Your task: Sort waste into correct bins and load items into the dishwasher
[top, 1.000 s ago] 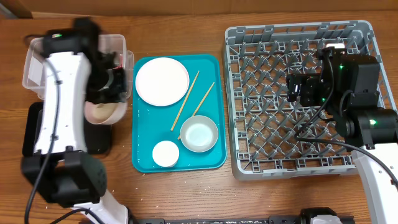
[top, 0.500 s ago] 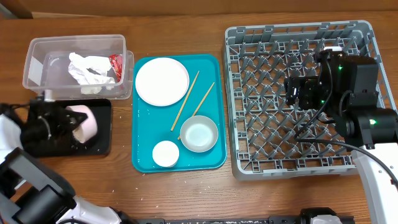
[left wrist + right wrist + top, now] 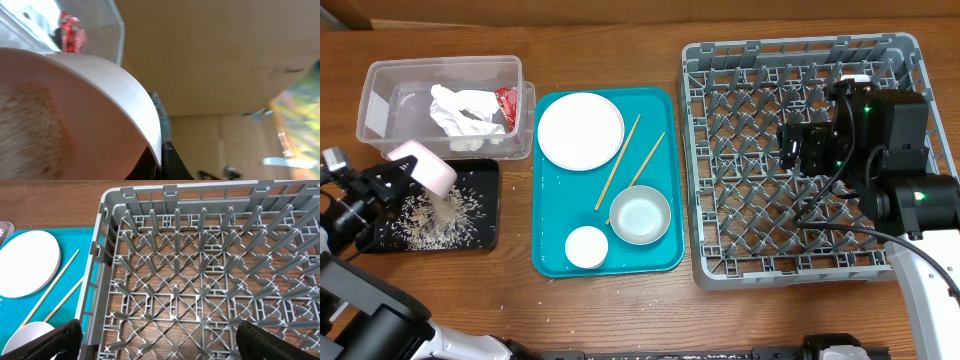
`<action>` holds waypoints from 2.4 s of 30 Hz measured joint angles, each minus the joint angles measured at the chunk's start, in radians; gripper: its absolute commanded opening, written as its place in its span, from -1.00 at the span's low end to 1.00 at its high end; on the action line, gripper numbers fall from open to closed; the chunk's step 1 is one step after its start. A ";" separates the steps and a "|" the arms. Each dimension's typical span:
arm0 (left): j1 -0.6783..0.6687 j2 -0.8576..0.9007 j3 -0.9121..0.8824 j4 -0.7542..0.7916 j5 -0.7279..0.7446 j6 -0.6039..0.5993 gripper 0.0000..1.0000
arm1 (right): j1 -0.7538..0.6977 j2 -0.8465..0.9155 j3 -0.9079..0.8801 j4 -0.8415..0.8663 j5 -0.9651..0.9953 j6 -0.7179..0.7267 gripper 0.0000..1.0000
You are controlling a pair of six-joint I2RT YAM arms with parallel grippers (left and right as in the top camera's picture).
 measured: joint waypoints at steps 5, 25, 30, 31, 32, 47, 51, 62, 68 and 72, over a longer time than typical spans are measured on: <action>0.027 0.000 0.000 0.002 0.066 -0.140 -0.92 | 0.000 0.000 0.000 -0.001 -0.005 0.000 1.00; -0.071 0.000 0.008 0.134 0.063 -0.283 -0.92 | 0.000 0.000 0.000 -0.004 -0.016 0.000 1.00; -0.419 0.000 0.265 0.138 -0.142 -0.293 -0.92 | 0.000 0.000 0.000 -0.004 -0.023 0.000 1.00; -0.540 -0.001 0.368 0.147 -0.249 -0.296 -0.92 | 0.000 0.000 0.000 -0.004 -0.023 0.000 1.00; -0.619 -0.003 0.417 0.150 -0.324 -0.296 -0.92 | 0.000 0.000 0.000 -0.004 -0.023 0.000 1.00; -1.311 0.256 0.502 0.053 -1.587 -0.157 -0.92 | 0.000 0.000 0.000 -0.004 -0.034 0.000 1.00; -1.305 0.297 0.502 0.000 -1.561 -0.183 -0.87 | 0.000 0.000 0.000 0.005 -0.075 0.000 1.00; -1.277 0.316 0.575 -0.175 -1.452 -0.256 0.56 | 0.016 0.040 0.006 0.327 -0.283 0.268 0.84; -1.019 0.319 1.046 -0.455 -1.268 -0.266 0.74 | 0.267 0.254 0.039 0.628 -0.203 0.468 0.75; -0.787 0.310 1.231 -0.544 -1.233 -0.253 0.78 | 0.502 0.466 0.182 0.528 -0.084 0.482 0.71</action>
